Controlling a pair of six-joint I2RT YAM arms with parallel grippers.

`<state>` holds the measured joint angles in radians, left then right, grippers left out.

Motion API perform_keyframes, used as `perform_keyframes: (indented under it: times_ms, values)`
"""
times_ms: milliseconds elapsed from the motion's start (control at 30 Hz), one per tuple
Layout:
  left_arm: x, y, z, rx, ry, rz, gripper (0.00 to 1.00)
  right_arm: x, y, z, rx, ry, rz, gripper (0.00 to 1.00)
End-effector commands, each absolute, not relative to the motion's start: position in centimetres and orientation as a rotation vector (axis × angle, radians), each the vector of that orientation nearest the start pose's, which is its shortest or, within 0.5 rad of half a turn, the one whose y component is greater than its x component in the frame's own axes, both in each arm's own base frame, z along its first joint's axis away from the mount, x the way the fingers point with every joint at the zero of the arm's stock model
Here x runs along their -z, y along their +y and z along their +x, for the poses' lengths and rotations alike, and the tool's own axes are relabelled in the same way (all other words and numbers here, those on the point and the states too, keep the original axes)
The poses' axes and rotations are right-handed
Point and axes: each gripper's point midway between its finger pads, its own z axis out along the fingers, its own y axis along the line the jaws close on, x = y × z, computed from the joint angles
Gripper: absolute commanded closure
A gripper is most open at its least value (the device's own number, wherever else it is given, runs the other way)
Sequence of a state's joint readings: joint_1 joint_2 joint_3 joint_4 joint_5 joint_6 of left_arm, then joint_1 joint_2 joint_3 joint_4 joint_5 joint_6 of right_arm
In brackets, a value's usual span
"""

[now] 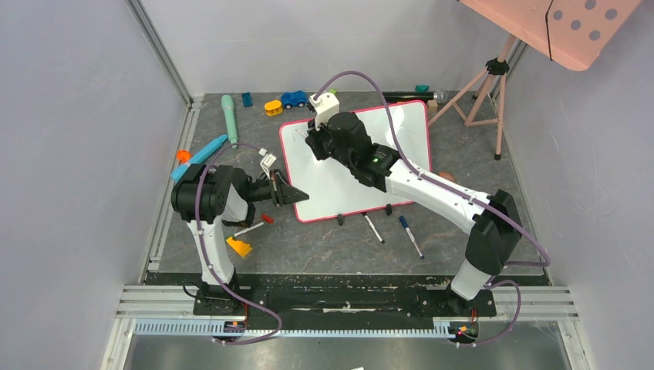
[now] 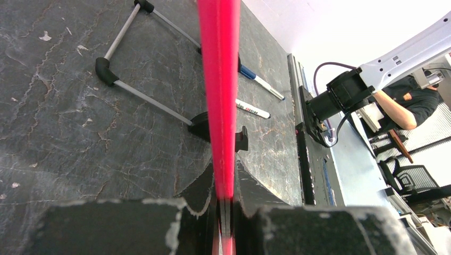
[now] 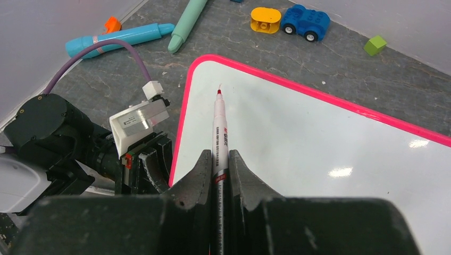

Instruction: Write a sentence on the whiteboard

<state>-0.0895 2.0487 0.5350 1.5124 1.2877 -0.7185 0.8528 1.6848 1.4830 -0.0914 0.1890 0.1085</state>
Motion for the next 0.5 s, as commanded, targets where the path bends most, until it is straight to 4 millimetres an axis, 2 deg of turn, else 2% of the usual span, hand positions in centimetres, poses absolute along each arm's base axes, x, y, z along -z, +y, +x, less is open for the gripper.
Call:
perform_keyframes:
  times_ms: [0,467]
  values:
    - [-7.4,-20.6,29.5,1.559,1.689,0.650,0.98,-29.8,38.0,37.7,-0.492,1.742,-0.534,1.00]
    - [-7.4,-20.5,29.3,1.551,1.683,0.658,0.98,-28.5,38.3,37.6,-0.503,1.768,-0.548,1.00]
